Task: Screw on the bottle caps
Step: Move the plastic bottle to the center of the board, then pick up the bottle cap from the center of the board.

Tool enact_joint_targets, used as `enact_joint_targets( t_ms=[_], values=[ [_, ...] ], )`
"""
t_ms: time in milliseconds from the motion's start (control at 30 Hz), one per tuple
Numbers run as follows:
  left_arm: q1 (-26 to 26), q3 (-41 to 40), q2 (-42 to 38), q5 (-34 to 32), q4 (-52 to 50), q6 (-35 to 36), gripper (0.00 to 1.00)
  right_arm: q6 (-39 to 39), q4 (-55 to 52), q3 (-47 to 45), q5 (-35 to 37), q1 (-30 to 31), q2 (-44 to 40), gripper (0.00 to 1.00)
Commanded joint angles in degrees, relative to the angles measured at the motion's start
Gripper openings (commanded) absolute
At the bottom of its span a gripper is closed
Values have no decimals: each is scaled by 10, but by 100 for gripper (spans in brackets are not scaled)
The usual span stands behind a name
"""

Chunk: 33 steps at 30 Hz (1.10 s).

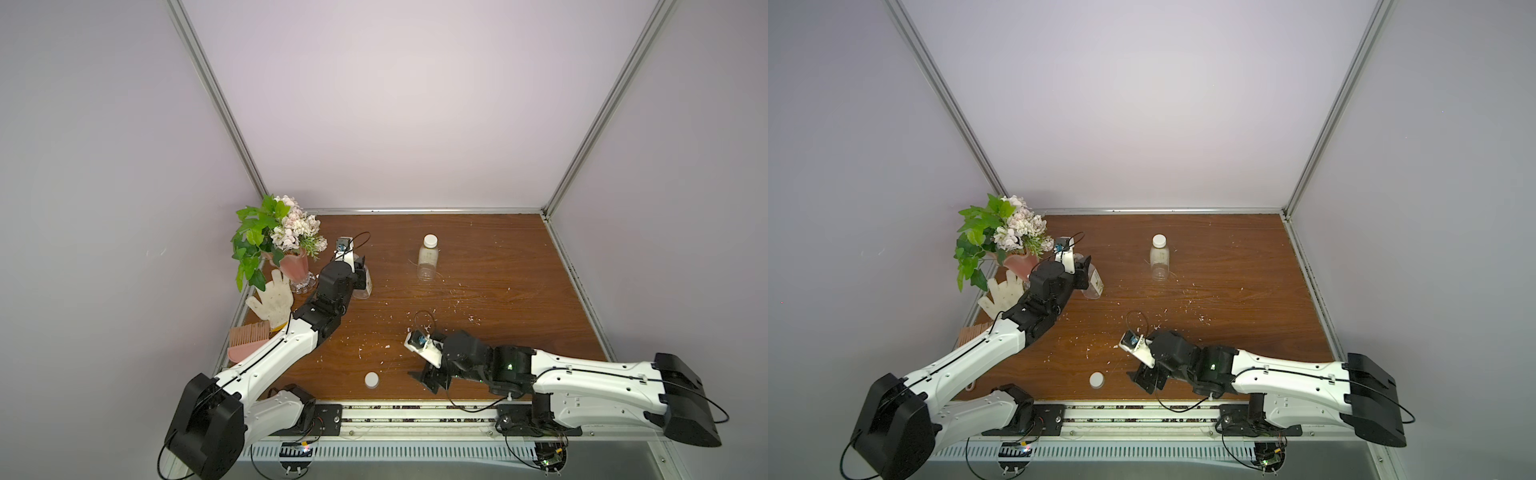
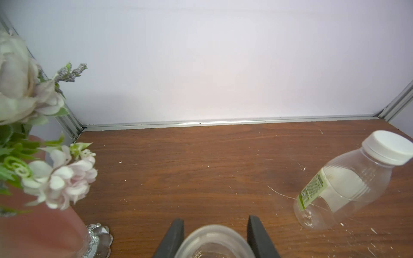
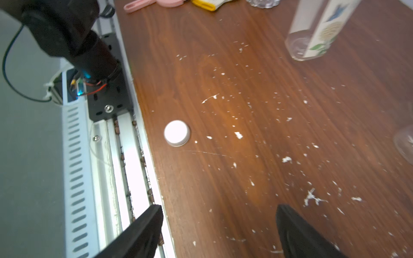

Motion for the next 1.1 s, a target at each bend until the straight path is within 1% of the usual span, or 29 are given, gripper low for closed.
enact_joint_targets(
  t_ms=[0,200,400,500,633,867,1067],
  values=[
    [18,14,10,10,-24,-16,33,-57,75,10,-8,23,57,87],
    [36,26,18,33,-41,-21,33,-110,134,42,-31,26,157,87],
    [45,26,17,44,-47,-19,33,-146,120,111,-43,26,263,87],
    [46,24,13,45,-51,-19,33,-155,121,137,-51,26,302,86],
    [46,21,8,42,-53,-16,32,-163,118,164,-65,24,332,85],
    [46,20,6,44,-54,-17,33,-169,94,203,-82,23,378,79],
    [46,19,7,44,-54,-17,33,-169,77,224,-98,17,403,64]
  ],
)
